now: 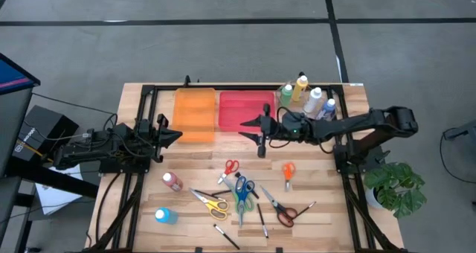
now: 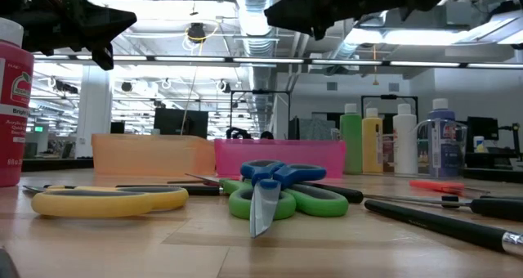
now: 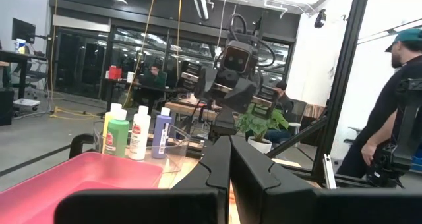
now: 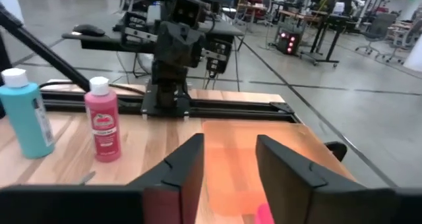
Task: Pick & Place Paint Supplies
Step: Put the pink paint bottle into the transparent bin
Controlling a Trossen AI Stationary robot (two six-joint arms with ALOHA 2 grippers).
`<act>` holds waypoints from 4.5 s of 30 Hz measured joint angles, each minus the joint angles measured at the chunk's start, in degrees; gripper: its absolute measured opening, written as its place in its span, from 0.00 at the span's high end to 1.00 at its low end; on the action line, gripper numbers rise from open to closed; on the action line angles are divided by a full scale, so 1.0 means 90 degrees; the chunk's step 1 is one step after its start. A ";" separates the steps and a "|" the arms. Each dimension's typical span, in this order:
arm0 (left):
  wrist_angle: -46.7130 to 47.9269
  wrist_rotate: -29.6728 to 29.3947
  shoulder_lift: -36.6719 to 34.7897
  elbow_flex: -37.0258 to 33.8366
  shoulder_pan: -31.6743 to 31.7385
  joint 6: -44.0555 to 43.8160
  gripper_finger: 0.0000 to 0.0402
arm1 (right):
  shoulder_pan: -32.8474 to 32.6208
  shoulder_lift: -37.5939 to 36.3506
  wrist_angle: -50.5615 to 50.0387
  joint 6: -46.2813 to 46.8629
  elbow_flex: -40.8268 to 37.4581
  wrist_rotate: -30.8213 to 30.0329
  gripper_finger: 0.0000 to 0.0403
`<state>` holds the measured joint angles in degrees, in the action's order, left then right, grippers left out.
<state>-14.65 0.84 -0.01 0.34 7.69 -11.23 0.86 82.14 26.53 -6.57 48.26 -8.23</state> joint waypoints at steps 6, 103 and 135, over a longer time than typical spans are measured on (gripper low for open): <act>0.0003 0.0000 0.0026 0.0000 0.0001 0.0000 1.00 | -0.0065 -0.0049 -0.0073 -0.0053 0.0004 0.0014 0.57; 0.0902 0.1246 0.0056 0.0002 0.0000 0.0030 1.00 | -0.0760 -0.0033 -0.0907 0.0168 0.0001 0.0097 0.55; 0.1199 0.1061 0.0058 0.0002 0.0002 -0.0640 1.00 | -0.0760 -0.0033 -0.1048 0.0185 0.0001 0.0097 0.55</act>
<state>-3.86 10.39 0.51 0.36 7.70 -16.99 -5.98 81.84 17.10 -4.91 48.27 -7.35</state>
